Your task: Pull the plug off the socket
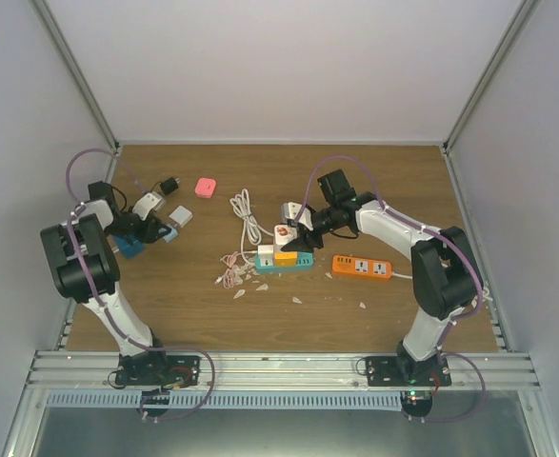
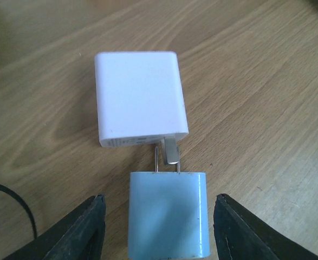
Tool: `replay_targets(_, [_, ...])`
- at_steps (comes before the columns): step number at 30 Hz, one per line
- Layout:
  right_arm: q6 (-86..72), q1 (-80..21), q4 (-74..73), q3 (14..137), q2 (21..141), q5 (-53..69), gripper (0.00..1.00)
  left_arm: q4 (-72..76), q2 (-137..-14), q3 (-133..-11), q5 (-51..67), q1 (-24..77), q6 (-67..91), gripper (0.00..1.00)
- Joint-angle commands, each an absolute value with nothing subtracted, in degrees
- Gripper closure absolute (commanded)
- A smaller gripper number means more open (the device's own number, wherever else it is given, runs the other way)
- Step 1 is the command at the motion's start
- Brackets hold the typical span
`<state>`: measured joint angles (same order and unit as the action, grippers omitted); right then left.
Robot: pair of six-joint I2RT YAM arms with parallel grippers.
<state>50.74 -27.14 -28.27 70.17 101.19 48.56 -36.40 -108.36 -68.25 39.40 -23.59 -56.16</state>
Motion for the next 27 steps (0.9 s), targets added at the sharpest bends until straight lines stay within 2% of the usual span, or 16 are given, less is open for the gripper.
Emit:
replay_targets(1, [51.59, -26.19, -32.18, 69.80, 102.66, 45.43, 0.99, -34.43, -101.44, -67.06, 40.93, -22.16, -58.95, 0.43])
replay_targets(10, [52.03, -26.23, -31.66, 69.08, 102.22, 45.88, 0.98, -33.23, -90.34, -59.18, 46.93, -11.07, -61.56, 0.35])
replay_targets(14, [52.20, -26.26, -31.22, 68.72, 101.86, 46.11, 0.91, -32.05, -86.72, -57.25, 51.00, -3.37, -59.57, 0.31])
replay_targets(16, [52.14, -26.22, -30.72, 68.27, 101.41, 46.14, 0.91, -30.41, -85.69, -56.60, 52.54, 0.49, -58.13, 0.31])
replay_targets(27, [52.77, -26.26, -31.17, 67.95, 102.04, 46.16, 0.96, -21.00, -90.69, -54.58, 45.77, 17.59, -56.31, 0.33])
